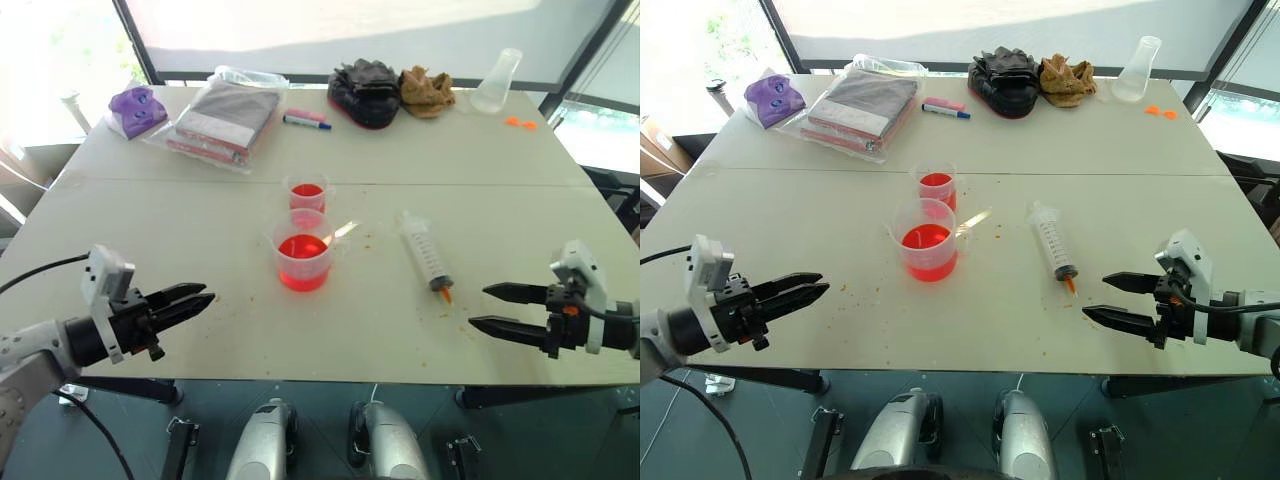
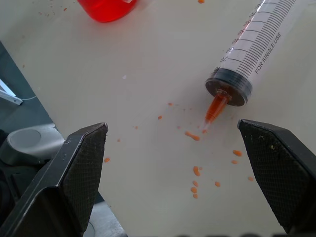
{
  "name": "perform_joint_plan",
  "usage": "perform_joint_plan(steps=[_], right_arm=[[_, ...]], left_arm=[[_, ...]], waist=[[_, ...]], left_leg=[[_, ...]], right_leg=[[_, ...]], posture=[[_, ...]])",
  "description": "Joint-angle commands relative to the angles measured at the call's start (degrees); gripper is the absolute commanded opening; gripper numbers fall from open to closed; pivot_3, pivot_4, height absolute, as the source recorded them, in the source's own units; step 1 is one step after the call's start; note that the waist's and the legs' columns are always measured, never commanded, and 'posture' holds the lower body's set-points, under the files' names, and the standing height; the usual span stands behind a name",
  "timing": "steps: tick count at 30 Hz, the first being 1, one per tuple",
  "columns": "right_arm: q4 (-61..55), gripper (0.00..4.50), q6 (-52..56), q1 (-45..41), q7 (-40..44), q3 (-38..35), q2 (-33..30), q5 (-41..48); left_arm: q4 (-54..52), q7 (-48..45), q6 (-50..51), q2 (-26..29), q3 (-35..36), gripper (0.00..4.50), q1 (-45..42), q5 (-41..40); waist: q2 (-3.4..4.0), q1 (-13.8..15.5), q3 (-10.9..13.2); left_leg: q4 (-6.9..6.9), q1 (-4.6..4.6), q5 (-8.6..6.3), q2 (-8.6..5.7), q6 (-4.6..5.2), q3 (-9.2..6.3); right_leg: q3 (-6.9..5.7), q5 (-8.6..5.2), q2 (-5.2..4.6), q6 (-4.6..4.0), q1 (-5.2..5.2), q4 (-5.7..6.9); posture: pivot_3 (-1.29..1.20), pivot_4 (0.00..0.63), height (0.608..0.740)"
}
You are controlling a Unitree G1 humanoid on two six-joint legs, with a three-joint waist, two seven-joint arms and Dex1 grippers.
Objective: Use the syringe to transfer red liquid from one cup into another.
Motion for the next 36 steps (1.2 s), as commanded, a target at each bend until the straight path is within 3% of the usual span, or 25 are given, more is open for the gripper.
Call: perform_joint_plan(steps=[1, 14, 21, 24, 26, 29, 33, 36], right_arm=[[-0.9, 4.41, -0.6, -1.6, -0.7, -0.6, 0.3, 0.5], [-0.2, 4.41, -0.4, -4.6, -4.1, 1.5, 0.9, -0.3], [0.9, 4.41, 3.3, -9.7, -7.9, 3.0, 1.4, 0.3], [2.4, 4.41, 9.2, -14.0, -9.4, 6.8, -1.5, 0.2], [3.8, 4.41, 13.2, -18.6, -9.6, 11.9, -5.0, -1.7], [8.3, 4.41, 19.7, -33.2, -9.7, 23.4, -8.9, -6.1], [19.2, 4.41, 29.4, -56.1, -7.4, 32.6, -3.9, -6.8], [29.9, 4.41, 29.3, -67.1, -5.8, 40.2, 0.6, -11.4]], left_arm=[[0.0, 0.7, -0.3, -0.2, 1.1, 1.37, -0.9, -0.6], [-1.9, 1.7, -1.9, -1.3, -0.1, 1.37, 0.4, 1.2], [-0.4, 0.3, -4.1, -0.4, -2.6, 1.37, 0.3, 6.4], [1.2, -0.4, -4.7, -0.4, -2.6, 1.37, -1.4, 6.7], [2.8, -2.4, -4.3, 1.0, -2.0, 1.37, -4.2, 5.5], [6.2, -12.4, -4.0, 8.9, -3.3, 1.37, -9.0, 5.6], [12.8, -22.0, -3.5, 16.2, -6.3, 1.37, -17.7, 5.1], [16.0, -25.8, -4.3, 17.5, -10.0, 1.37, -24.2, 6.3]], waist=[[0.00, 0.0, 0.0], [0.00, 0.0, 0.0], [0.01, 0.0, 0.0], [0.00, 0.0, 0.0], [0.00, 0.0, 0.0], [0.00, -0.2, 0.1], [0.25, -0.7, 0.2], [0.23, -0.6, 0.2]], left_leg=[[0.00, 0.00, 0.00, 0.00, 0.00, 0.00], [0.01, 0.00, 0.00, -0.01, 0.00, 0.04], [0.01, 0.02, 0.01, 0.00, 0.01, 0.08], [0.01, 0.02, 0.01, 0.02, 0.01, 0.10], [0.02, 0.01, 0.01, 0.03, 0.01, 0.14], [0.09, -0.07, 0.01, 0.04, 0.02, 0.19], [0.07, -0.06, 0.01, 0.08, 0.01, 0.49], [-0.06, -0.12, 0.02, 0.09, 0.03, 0.68]], right_leg=[[0.00, 0.00, 0.00, 0.00, 0.00, 0.00], [0.08, 0.01, 0.01, -0.02, -0.01, 0.01], [0.13, 0.02, 0.11, -0.04, -0.03, 0.03], [0.16, 0.11, 0.16, -0.18, -0.06, 0.04], [0.20, 0.17, 0.15, -0.29, -0.11, 0.06], [0.23, 0.19, 0.15, -0.32, -0.25, 0.12], [0.39, 0.20, 0.21, -0.31, -0.43, 0.12], [0.52, 0.26, 0.27, -0.39, -0.60, 0.23]], posture=[[0.00, 0.150, 0.740], [0.00, 0.150, 0.740], [0.00, 0.150, 0.740], [0.00, 0.150, 0.740], [0.00, 0.150, 0.740], [0.00, 0.150, 0.740], [0.00, 0.150, 0.740], [0.00, 0.150, 0.740]])
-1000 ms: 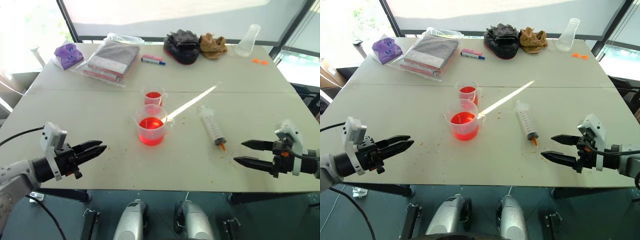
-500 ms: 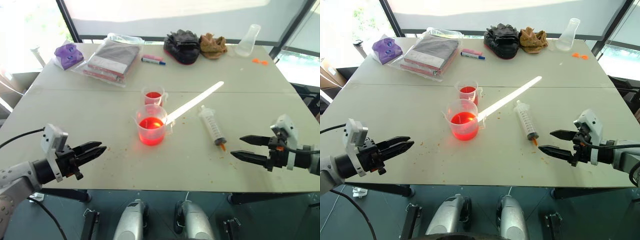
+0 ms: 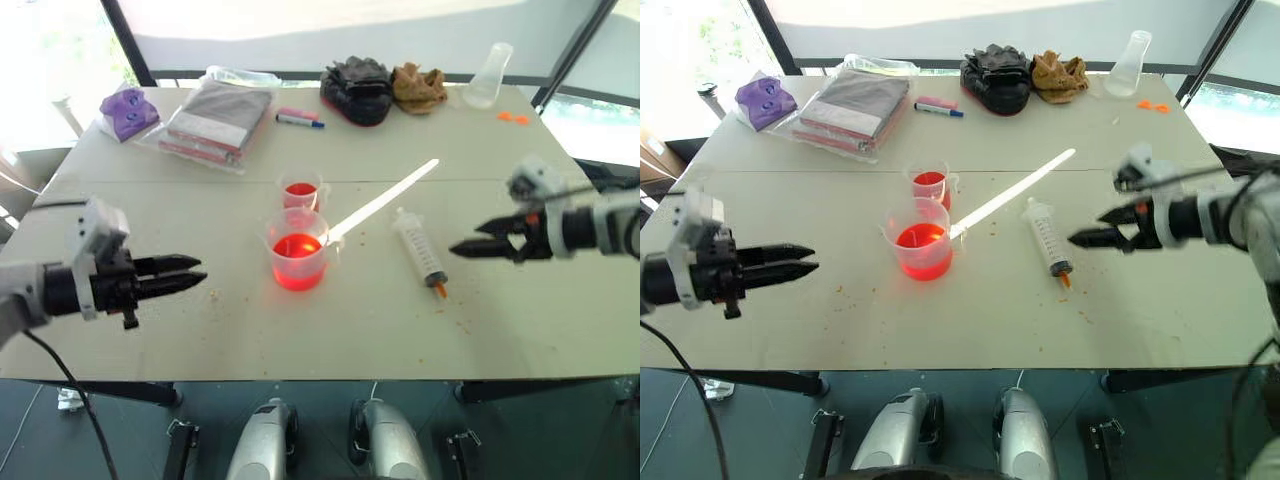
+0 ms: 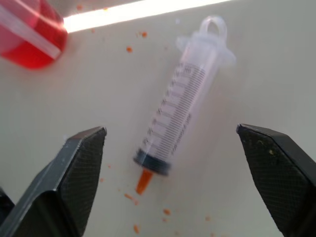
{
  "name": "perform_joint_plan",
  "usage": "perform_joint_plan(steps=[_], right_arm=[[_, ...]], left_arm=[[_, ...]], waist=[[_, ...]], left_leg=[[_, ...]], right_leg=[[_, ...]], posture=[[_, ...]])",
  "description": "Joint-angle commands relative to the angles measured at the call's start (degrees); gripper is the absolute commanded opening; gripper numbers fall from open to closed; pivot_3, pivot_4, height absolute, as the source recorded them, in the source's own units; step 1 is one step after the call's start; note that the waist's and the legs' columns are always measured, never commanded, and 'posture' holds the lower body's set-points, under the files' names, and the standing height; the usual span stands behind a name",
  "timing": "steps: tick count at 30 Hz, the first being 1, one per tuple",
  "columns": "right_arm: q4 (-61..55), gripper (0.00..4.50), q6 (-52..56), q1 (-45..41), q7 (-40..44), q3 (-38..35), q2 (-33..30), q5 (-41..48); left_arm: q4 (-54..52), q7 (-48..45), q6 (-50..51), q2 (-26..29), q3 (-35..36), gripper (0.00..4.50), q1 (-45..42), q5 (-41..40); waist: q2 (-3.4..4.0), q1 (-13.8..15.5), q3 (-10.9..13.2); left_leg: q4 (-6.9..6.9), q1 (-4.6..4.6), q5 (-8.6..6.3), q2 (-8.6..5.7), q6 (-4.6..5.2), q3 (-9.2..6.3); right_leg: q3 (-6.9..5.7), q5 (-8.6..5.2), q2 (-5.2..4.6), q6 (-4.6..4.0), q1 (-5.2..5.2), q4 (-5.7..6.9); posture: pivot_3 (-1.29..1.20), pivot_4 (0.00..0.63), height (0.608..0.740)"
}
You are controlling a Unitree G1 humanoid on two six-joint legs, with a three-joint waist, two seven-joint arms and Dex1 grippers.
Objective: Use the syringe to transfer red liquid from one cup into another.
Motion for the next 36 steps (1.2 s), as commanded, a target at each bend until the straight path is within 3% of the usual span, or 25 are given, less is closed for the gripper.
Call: perform_joint_plan(steps=[1, 7, 12, 23, 26, 29, 31, 36], right_arm=[[10.1, 4.41, -0.1, -7.9, 2.3, 7.5, 3.4, -5.2], [32.8, 4.41, -3.9, -17.8, 5.6, 18.0, 14.3, -15.0], [50.5, 4.41, -10.6, -24.2, 7.1, 20.7, 22.6, -22.8], [65.4, 4.41, -19.7, -24.9, 10.0, 22.8, 34.4, -36.8], [65.9, 3.66, -19.8, -23.5, 12.0, 23.6, 36.2, -39.8], [66.1, 2.16, -18.9, -22.5, 13.0, 23.1, 37.2, -41.7], [66.2, 1.49, -18.0, -22.3, 13.2, 22.1, 37.6, -42.1], [65.4, 1.46, -14.2, -24.1, 12.0, 15.1, 38.3, -39.5]], left_arm=[[2.5, -4.3, -1.3, 0.9, -3.3, 1.37, -5.0, 0.5], [2.9, -1.1, -2.3, -4.5, -5.1, 1.37, -10.4, 1.1], [-1.5, 3.5, -1.8, -9.3, -2.8, 1.37, -5.4, 1.1], [-9.8, 11.2, -2.3, -14.7, 0.9, 1.37, 5.3, 0.4], [-10.4, 12.7, -3.7, -16.2, 0.4, 1.37, 6.9, 1.8], [-11.0, 13.9, -5.0, -17.6, -0.4, 1.37, 8.5, 3.1], [-11.3, 14.6, -5.3, -18.3, -0.6, 1.37, 8.9, 3.1], [-10.1, 15.6, -5.2, -18.7, 0.2, 1.37, 7.7, 2.5]], waist=[[-0.02, 0.1, 0.0], [-0.07, 0.2, 0.0], [-0.08, -0.6, 0.0], [-0.30, -1.3, -0.1], [-0.34, -1.3, -0.1], [-0.40, -1.3, -0.2], [-0.51, -1.3, -0.3], [-0.63, -1.3, -0.4]], left_leg=[[-0.06, -0.01, 0.01, 0.00, 0.01, 0.14], [0.01, -0.08, -0.04, -0.03, 0.15, 0.65], [0.12, -0.03, 0.04, -0.04, 0.04, 0.83], [0.20, 0.17, 0.05, -0.02, 0.02, 0.83], [0.21, 0.30, 0.04, -0.01, 0.04, 0.77], [0.20, 0.70, 0.03, 0.01, 0.04, 0.70], [0.14, 1.08, -0.03, 0.01, 0.09, 0.72], [0.13, 1.07, -0.03, 0.02, 0.08, 0.69]], right_leg=[[0.08, 0.02, 0.01, 0.06, -0.05, 0.01], [0.44, 0.31, -0.01, 0.63, -0.22, 0.04], [0.65, 0.41, -0.01, 0.80, -0.22, 0.06], [0.79, 0.40, -0.02, 0.78, -0.32, 0.70], [0.79, 0.41, 0.00, 0.73, -0.19, 0.73], [0.78, 0.39, 0.04, 0.71, 0.22, 0.71], [0.78, 0.33, 0.02, 0.63, 0.56, 0.66], [0.79, 0.31, 0.01, 0.59, 0.53, 0.68]], posture=[[0.00, 0.150, 0.740], [0.00, 0.150, 0.740], [0.00, 0.150, 0.740], [0.00, 0.150, 0.740], [0.00, 0.150, 0.740], [0.00, 0.150, 0.740], [0.00, 0.150, 0.740], [0.00, 0.150, 0.740]])
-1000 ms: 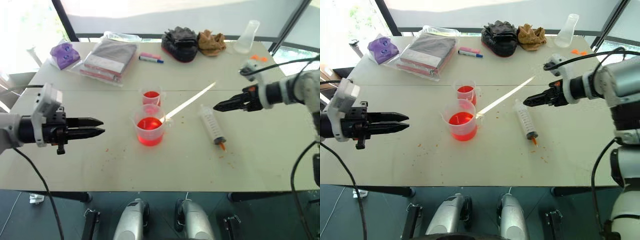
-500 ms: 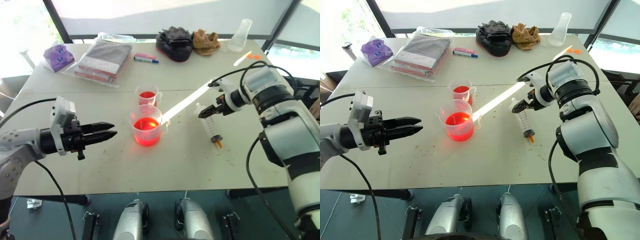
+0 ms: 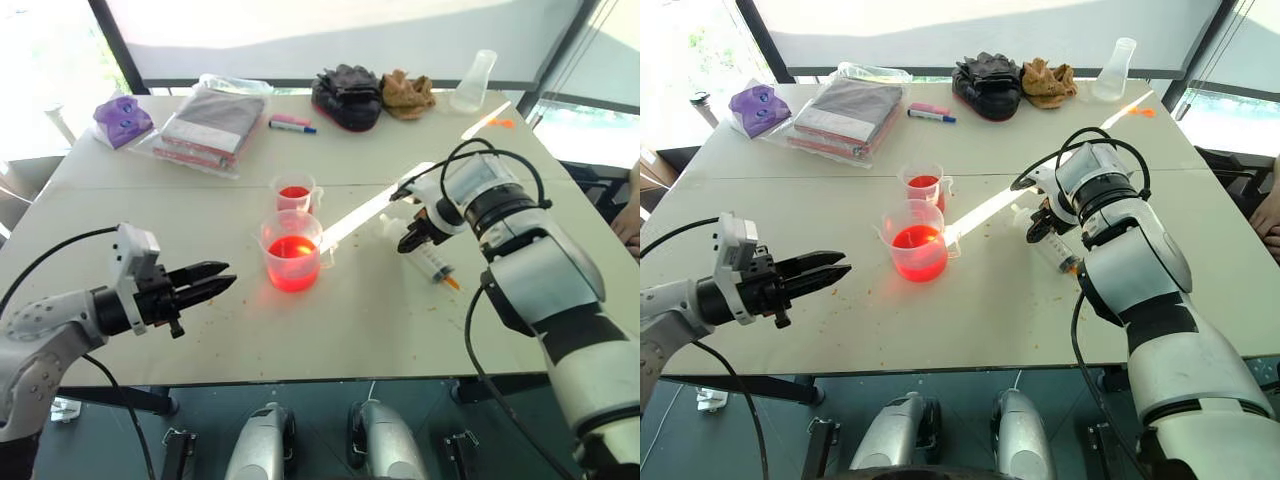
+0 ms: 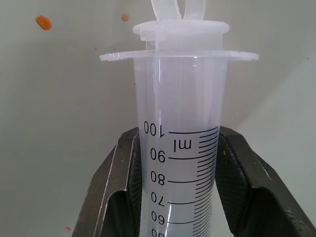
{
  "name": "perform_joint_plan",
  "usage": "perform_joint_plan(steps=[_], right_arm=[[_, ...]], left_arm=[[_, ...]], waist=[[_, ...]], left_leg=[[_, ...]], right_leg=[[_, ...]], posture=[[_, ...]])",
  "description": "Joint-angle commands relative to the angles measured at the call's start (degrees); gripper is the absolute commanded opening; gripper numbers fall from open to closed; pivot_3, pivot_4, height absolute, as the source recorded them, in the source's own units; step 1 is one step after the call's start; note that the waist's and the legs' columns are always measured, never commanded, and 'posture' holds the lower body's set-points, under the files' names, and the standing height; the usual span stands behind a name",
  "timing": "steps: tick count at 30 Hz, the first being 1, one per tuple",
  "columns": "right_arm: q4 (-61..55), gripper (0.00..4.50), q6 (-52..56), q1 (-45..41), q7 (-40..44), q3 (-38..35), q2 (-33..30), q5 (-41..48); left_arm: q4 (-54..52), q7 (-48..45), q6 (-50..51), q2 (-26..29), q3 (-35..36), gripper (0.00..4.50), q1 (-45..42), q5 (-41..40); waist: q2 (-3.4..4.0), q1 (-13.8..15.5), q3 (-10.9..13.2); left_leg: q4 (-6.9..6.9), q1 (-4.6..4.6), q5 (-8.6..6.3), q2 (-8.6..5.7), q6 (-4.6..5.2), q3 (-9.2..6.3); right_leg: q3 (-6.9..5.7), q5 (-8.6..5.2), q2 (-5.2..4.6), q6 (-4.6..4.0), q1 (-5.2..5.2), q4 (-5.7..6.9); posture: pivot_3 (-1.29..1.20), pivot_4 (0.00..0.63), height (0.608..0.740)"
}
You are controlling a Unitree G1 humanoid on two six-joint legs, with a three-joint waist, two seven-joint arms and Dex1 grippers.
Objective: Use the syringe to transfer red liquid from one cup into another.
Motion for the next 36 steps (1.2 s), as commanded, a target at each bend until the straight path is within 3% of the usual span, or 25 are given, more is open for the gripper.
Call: perform_joint_plan(steps=[1, 4, 8, 13, 19, 27, 36], right_arm=[[0.4, 1.46, 4.1, -1.1, -0.8, -7.9, 1.1, 4.8], [-7.5, 1.46, -7.9, -4.0, -3.6, -15.0, -2.6, 7.2], [-21.8, 1.46, -28.9, -0.8, -12.6, -24.8, -4.9, 10.9], [-41.7, 1.46, -26.9, 5.4, -15.8, -35.8, 1.1, 23.3], [-64.8, 1.46, -26.9, 18.7, -19.3, -35.3, 11.7, 32.4], [-76.8, 1.46, -17.4, 27.7, -23.0, -33.0, 15.1, 41.4], [-80.5, 1.46, -17.4, 35.1, -28.9, -28.5, 17.9, 41.3]], left_arm=[[0.7, 0.9, -0.7, 0.3, 2.5, 1.37, -2.1, -1.2], [5.0, 1.6, 0.6, 1.3, 6.8, 1.37, -5.2, -3.9], [13.5, 1.7, -0.7, 2.7, 8.4, 1.37, -11.7, -3.1], [23.7, -1.2, -2.7, 3.7, 4.7, 1.37, -21.6, 0.0], [33.7, -6.5, -6.5, 1.9, -5.1, 1.37, -36.9, 6.1], [42.0, -12.7, -9.6, -0.8, -10.8, 1.37, -51.9, 10.3], [38.1, -14.5, -2.1, -4.5, -10.3, 1.37, -59.0, 5.0]], waist=[[0.00, 0.0, 0.0], [0.12, -0.3, 0.1], [0.33, 0.1, 0.3], [0.14, 0.1, 0.2], [0.13, 0.5, 0.2], [0.01, 0.3, 0.2], [0.00, 0.0, 0.2]], left_leg=[[0.00, -0.01, 0.00, 0.00, 0.00, 0.00], [-0.01, -0.08, 0.04, 0.01, -0.05, 0.04], [-0.04, -0.16, 0.05, -0.01, -0.05, 0.11], [-0.10, -0.14, 0.06, 0.02, -0.06, 0.08], [-0.07, -0.13, 0.06, 0.00, -0.07, 0.10], [-0.06, -0.13, 0.06, -0.02, -0.05, 0.07], [-0.06, -0.12, 0.06, -0.01, -0.03, 0.07]], right_leg=[[0.00, 0.00, 0.00, 0.00, -0.01, 0.00], [0.01, 0.03, 0.01, 0.01, -0.12, 0.02], [0.03, 0.04, 0.00, 0.06, -0.24, 0.06], [0.01, 0.03, 0.04, 0.09, -0.15, 0.05], [-0.01, 0.04, 0.02, 0.09, -0.10, 0.04], [-0.02, 0.04, 0.01, 0.09, -0.09, 0.05], [0.01, 0.04, 0.01, 0.10, -0.10, 0.07]], posture=[[0.00, 0.150, 0.740], [0.00, 0.150, 0.740], [0.00, 0.150, 0.740], [0.00, 0.150, 0.740], [0.00, 0.150, 0.740], [0.00, 0.150, 0.740], [0.00, 0.150, 0.740]])
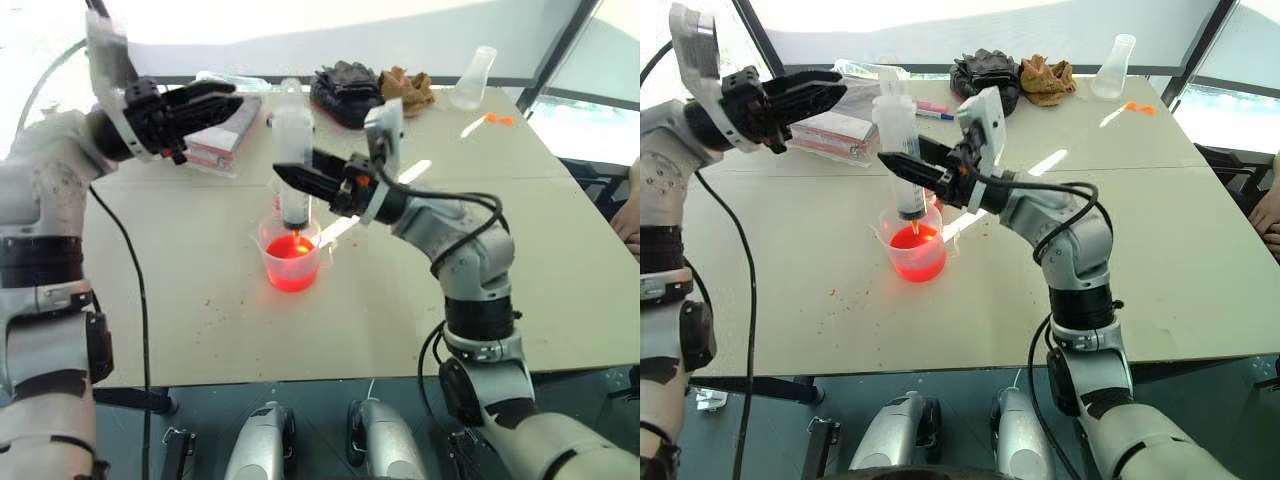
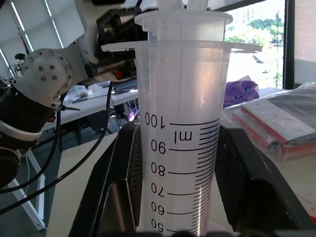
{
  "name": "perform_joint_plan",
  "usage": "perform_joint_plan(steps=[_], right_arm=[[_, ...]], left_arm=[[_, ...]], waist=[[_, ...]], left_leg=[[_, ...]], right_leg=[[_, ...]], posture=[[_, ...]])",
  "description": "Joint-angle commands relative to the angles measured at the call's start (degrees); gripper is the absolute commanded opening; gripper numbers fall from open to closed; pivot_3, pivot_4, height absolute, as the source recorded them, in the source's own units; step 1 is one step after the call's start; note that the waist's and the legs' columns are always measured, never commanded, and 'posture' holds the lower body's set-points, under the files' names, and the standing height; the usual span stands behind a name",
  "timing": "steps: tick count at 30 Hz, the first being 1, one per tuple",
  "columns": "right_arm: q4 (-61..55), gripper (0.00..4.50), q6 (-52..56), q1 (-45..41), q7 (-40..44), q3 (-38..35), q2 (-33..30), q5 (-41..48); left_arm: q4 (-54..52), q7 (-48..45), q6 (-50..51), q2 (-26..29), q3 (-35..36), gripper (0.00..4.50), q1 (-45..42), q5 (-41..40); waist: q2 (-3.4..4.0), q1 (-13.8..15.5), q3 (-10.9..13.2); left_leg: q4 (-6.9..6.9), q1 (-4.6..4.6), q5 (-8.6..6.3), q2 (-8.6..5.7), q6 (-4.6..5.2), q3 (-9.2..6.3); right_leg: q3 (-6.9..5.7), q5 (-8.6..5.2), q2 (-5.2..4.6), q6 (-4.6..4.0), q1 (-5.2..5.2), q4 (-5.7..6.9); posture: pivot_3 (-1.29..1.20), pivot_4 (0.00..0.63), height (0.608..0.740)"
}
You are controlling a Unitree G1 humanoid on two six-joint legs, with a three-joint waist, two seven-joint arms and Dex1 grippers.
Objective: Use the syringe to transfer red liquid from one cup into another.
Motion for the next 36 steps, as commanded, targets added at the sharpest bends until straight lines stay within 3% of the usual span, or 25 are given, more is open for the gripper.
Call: perform_joint_plan(steps=[1, 16, 24, 36], right_arm=[[-2.1, 1.46, -1.8, 0.1, -1.5, 0.5, 0.9, 0.7], [-0.5, 1.46, -4.4, 1.5, -2.1, 3.5, 1.7, 0.2], [0.3, 1.46, -12.9, 4.3, -1.0, 10.0, 0.8, -7.2], [3.8, 1.46, -23.0, 7.0, -1.1, 13.8, 2.1, -14.0]], left_arm=[[-3.5, -0.8, 2.5, -0.1, 0.9, 1.37, -1.9, -2.5], [-4.3, -4.2, -1.1, -2.2, -4.3, 1.37, -0.5, 3.0], [-2.2, -6.5, -5.7, -3.6, -8.0, 1.37, -0.6, 8.4], [-5.5, -9.3, -3.2, -2.1, -8.4, 1.37, 2.3, 8.3]], waist=[[0.00, 0.0, 0.0], [-0.01, 0.2, 0.0], [-0.04, 0.2, 0.0], [-0.05, 0.2, 0.0]], left_leg=[[0.00, 0.00, 0.00, 0.00, 0.00, 0.00], [0.00, -0.01, 0.00, -0.01, 0.01, -0.01], [0.00, -0.01, -0.01, -0.01, 0.02, -0.01], [0.01, -0.01, -0.01, 0.00, 0.02, -0.03]], right_leg=[[0.01, 0.00, 0.00, 0.00, 0.00, 0.00], [0.01, 0.00, 0.00, 0.00, 0.01, -0.03], [0.01, -0.01, 0.01, 0.00, 0.00, -0.03], [0.01, -0.02, 0.01, 0.01, 0.00, -0.03]], posture=[[0.00, 0.150, 0.740], [0.00, 0.150, 0.740], [0.00, 0.150, 0.740], [0.00, 0.150, 0.740]])
